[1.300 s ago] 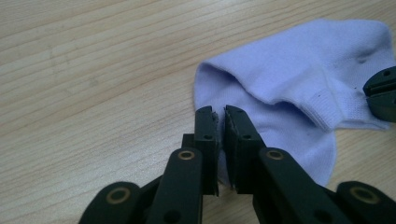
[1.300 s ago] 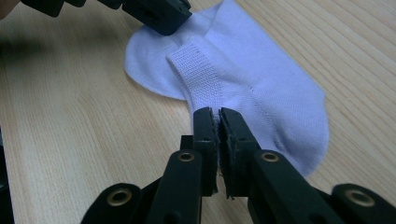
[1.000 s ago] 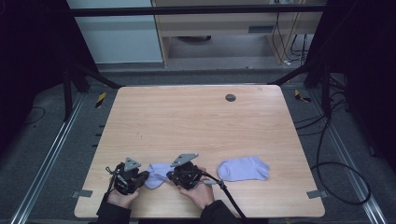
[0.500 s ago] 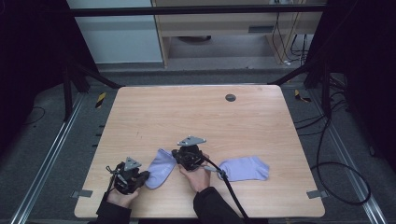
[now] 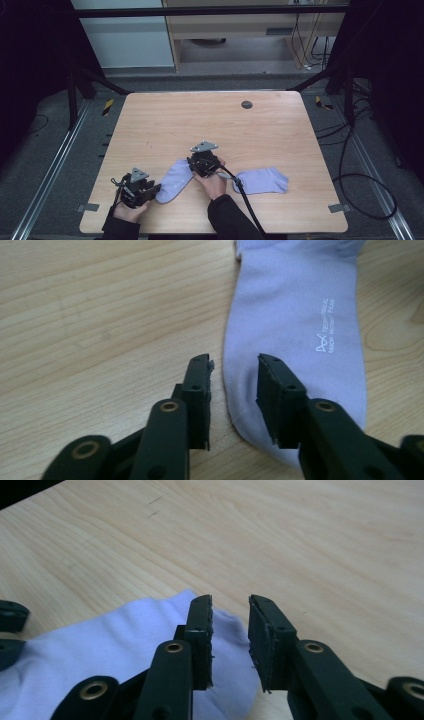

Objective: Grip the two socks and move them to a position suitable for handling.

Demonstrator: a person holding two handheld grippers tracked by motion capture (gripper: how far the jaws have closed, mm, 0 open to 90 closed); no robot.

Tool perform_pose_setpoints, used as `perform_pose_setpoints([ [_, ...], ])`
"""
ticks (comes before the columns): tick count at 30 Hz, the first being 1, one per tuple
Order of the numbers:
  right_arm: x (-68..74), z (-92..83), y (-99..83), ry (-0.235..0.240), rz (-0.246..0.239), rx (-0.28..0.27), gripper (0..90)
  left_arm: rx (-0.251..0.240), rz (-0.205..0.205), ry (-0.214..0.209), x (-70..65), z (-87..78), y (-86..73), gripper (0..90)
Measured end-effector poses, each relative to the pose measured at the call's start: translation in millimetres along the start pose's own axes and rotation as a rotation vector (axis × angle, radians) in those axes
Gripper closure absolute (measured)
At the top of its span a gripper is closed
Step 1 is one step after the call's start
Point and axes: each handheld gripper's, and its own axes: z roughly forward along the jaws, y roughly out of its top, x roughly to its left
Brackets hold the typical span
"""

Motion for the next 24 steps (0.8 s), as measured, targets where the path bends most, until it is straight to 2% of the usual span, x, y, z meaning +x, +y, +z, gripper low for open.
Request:
perform_pose_setpoints([
  [4, -5.4, -3.0, 0.8, 0.016, -0.003, 0.027, 67.7, -0.014, -0.017, 0.019, 0.4, -6.9, -1.8, 63.7],
  [9, -10.0, 4.4, -8.4, 0.032, -0.003, 0.105, 67.6, 0.031, -0.025, 0.022, -1.2, -4.2, -3.5, 66.1],
  [13, -11.0, 9.3, -11.3, 0.044, 0.009, 0.144, 68.6, 0.060, -0.024, 0.018, -1.9, -1.2, -3.7, 70.9],
  [17, -11.7, 11.1, -14.3, 0.047, 0.013, 0.170, 73.1, 0.074, -0.017, 0.004, -2.5, 0.5, -3.0, 78.6],
  [20, -11.6, 10.2, -14.7, 0.042, 0.001, 0.179, 81.1, 0.076, -0.016, -0.002, -3.2, 1.2, -2.3, 83.8],
  [22, -10.8, 9.7, -14.8, 0.047, 0.010, 0.188, 86.9, 0.081, -0.008, -0.001, -3.4, 1.5, -1.2, 85.8],
  [24, -9.1, 9.3, -14.6, 0.044, 0.012, 0.192, 87.9, 0.081, -0.005, 0.006, -3.4, 1.9, -0.2, 86.4],
])
